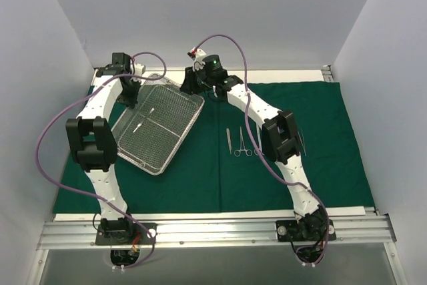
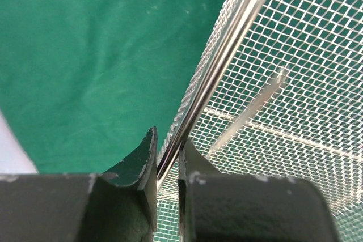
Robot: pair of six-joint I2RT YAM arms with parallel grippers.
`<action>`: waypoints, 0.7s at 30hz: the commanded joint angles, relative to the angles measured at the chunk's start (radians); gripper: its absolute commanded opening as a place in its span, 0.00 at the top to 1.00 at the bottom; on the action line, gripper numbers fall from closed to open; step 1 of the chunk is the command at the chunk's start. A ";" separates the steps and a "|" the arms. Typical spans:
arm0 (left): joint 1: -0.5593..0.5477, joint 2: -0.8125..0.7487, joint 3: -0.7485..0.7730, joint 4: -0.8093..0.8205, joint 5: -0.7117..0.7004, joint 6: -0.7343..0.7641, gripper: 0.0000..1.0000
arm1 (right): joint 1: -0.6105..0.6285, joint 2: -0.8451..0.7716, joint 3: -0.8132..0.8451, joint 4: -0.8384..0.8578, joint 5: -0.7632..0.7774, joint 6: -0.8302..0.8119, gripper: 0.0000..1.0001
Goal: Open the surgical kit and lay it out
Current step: Adjust the container in the surgical kit.
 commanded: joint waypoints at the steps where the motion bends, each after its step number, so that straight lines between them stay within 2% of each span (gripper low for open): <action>1: 0.067 0.037 0.171 0.150 0.007 -0.261 0.98 | 0.042 -0.013 -0.054 -0.105 -0.095 0.083 1.00; 3: 0.079 0.081 0.211 0.087 0.002 -0.258 0.98 | 0.038 -0.050 -0.111 -0.057 -0.092 0.122 1.00; 4: 0.087 0.096 0.231 0.067 0.045 -0.249 0.98 | 0.033 -0.040 -0.108 -0.069 -0.098 0.132 1.00; 9: 0.085 0.230 0.412 -0.106 0.062 -0.232 0.96 | 0.014 0.029 -0.069 -0.085 -0.122 0.196 1.00; 10: 0.087 0.248 0.464 -0.123 0.068 -0.226 0.87 | 0.008 0.046 -0.066 -0.075 -0.130 0.205 1.00; 12: 0.087 0.284 0.496 -0.163 0.077 -0.224 0.82 | 0.005 0.065 -0.046 -0.077 -0.130 0.219 1.00; 14: 0.087 0.299 0.513 -0.179 0.097 -0.227 0.69 | 0.001 0.086 -0.028 -0.089 -0.131 0.231 0.98; 16: 0.087 0.314 0.510 -0.186 0.100 -0.229 0.62 | 0.001 0.095 -0.013 -0.101 -0.128 0.236 0.96; 17: 0.087 0.319 0.507 -0.188 0.097 -0.230 0.58 | -0.002 0.104 -0.008 -0.103 -0.130 0.239 0.93; 18: 0.090 0.322 0.504 -0.183 0.088 -0.235 0.45 | -0.004 0.106 -0.006 -0.103 -0.130 0.239 0.90; 19: 0.090 0.322 0.504 -0.182 0.086 -0.244 0.39 | -0.005 0.114 -0.003 -0.103 -0.124 0.244 0.85; 20: 0.091 0.322 0.507 -0.180 0.086 -0.249 0.35 | -0.007 0.114 -0.003 -0.100 -0.125 0.250 0.76; 21: 0.093 0.315 0.509 -0.168 0.086 -0.252 0.28 | -0.010 0.117 -0.002 -0.098 -0.127 0.250 0.72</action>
